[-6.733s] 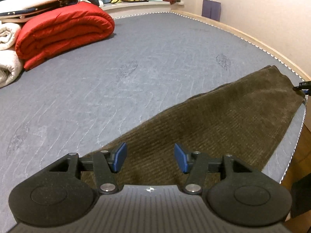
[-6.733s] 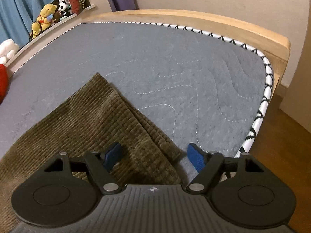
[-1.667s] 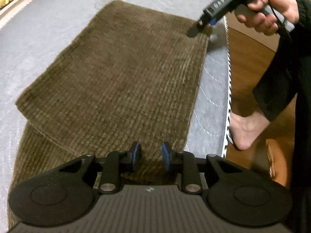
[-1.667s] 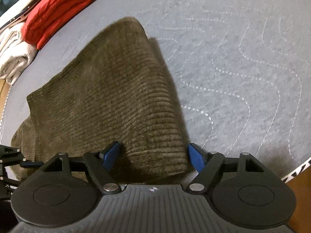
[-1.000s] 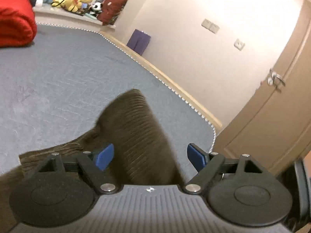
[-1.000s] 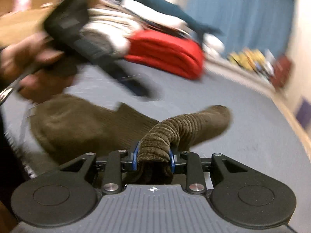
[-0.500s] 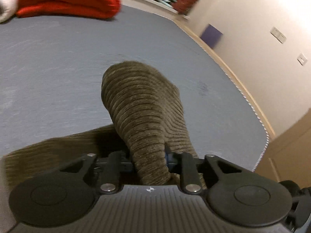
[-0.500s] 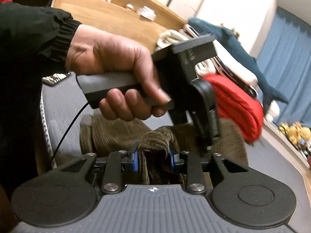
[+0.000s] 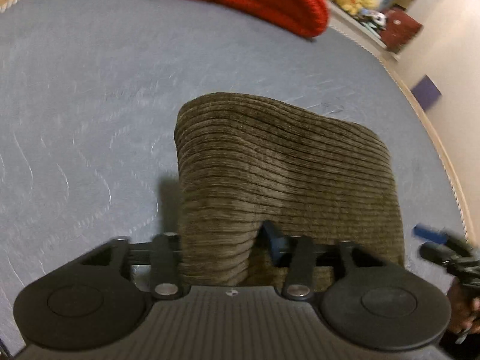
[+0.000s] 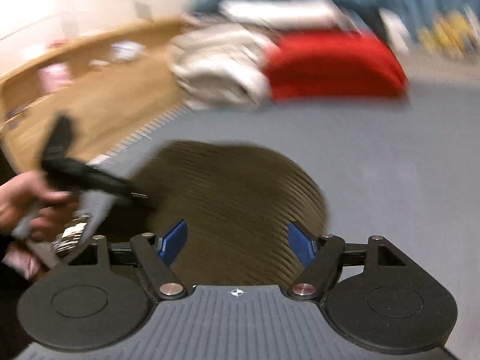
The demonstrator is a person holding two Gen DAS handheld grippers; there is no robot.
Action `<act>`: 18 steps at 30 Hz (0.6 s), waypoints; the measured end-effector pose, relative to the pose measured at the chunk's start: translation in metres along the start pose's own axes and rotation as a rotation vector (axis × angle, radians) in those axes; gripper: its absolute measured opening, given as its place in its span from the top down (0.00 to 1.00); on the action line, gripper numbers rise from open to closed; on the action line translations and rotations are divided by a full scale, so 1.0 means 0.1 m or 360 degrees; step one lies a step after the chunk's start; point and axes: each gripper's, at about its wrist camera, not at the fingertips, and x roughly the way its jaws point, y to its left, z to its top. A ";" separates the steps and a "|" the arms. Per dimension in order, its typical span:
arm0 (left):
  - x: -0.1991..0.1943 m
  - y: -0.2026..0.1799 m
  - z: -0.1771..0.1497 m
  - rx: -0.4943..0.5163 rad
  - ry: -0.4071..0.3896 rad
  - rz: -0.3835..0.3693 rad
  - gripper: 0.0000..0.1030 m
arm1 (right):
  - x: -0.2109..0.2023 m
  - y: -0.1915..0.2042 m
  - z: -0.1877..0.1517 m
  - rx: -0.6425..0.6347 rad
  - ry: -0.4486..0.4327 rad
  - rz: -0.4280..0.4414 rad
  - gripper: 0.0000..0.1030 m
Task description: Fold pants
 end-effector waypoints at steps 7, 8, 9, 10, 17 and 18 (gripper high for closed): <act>0.46 0.20 0.06 -0.0170 0.0156 -0.0040 0.10 | 0.64 -0.35 -0.16 0.0390 0.0342 0.0121 0.16; 0.50 0.24 0.05 -0.0203 0.0168 -0.0054 0.09 | 0.69 -0.35 -0.17 0.0389 0.0358 0.0134 0.16; 0.54 0.29 0.06 -0.0242 0.0178 -0.0075 0.09 | 0.76 -0.36 -0.18 0.0390 0.0376 0.0138 0.16; 0.58 0.31 0.06 -0.0267 0.0181 -0.0094 0.09 | 0.81 -0.40 -0.20 0.0399 0.0394 0.0142 0.16; 0.69 0.34 -0.02 -0.0246 0.0176 -0.0113 0.13 | 0.87 -0.36 -0.17 0.0406 0.0379 0.0179 0.50; 0.67 0.31 -0.01 -0.0224 0.0169 -0.0095 0.15 | 0.82 -0.39 -0.18 0.0401 0.0370 0.0175 0.52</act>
